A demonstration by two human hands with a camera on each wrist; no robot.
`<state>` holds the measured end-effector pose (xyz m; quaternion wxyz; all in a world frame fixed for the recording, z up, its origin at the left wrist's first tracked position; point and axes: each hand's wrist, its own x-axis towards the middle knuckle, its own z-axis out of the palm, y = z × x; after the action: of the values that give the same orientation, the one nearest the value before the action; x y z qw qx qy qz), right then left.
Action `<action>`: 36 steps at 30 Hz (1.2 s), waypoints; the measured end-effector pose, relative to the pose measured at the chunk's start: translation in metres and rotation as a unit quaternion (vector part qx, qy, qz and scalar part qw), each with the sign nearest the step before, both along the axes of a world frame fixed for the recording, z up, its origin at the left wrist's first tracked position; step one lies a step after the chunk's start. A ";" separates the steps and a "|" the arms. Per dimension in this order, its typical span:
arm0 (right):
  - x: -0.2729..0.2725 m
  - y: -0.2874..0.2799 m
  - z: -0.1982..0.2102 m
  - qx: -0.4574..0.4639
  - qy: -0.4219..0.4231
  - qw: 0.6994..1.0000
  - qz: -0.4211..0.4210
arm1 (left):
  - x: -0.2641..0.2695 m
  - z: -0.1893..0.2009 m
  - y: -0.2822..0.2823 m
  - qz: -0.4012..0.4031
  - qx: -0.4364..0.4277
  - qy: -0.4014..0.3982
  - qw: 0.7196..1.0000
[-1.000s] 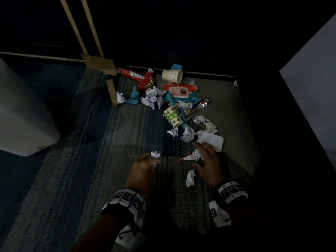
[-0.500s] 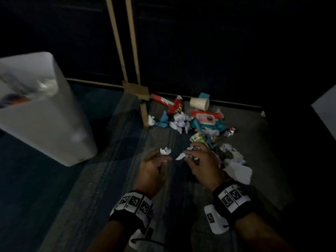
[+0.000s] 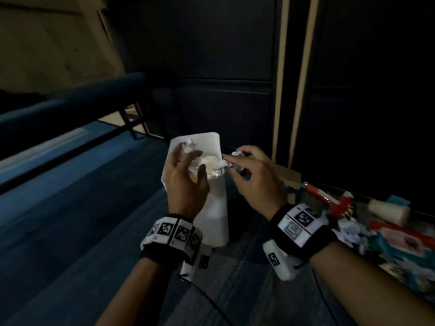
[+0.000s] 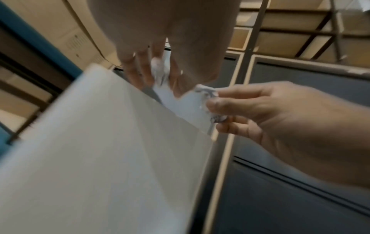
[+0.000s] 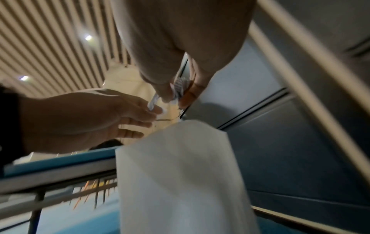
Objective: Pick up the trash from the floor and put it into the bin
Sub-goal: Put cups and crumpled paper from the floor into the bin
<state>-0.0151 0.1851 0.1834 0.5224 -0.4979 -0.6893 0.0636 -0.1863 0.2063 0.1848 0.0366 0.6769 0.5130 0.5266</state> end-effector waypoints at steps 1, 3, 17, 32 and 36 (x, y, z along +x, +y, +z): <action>-0.012 0.009 0.007 0.004 -0.007 1.000 0.009 | -0.009 0.005 0.008 0.014 -0.007 0.012 1.000; -0.031 0.026 0.016 -0.013 -0.021 0.999 0.034 | -0.025 0.009 0.026 0.025 -0.043 0.040 0.998; 0.019 -0.003 -0.021 -0.086 -0.041 0.995 -0.014 | -0.014 0.017 0.002 -0.054 -0.011 0.122 0.991; 0.233 -0.268 -0.169 -0.363 -0.025 0.885 -0.290 | 0.191 -0.162 -0.196 -0.492 -0.247 0.203 0.810; 0.278 -0.323 -0.180 -0.451 -0.080 0.825 -0.331 | 0.223 -0.217 -0.257 -0.612 -0.257 0.258 0.702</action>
<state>0.2631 -0.1377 0.0035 0.1725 -0.8795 -0.4173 0.1505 0.0369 -0.0503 -0.0326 0.3890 0.9158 0.0908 0.0411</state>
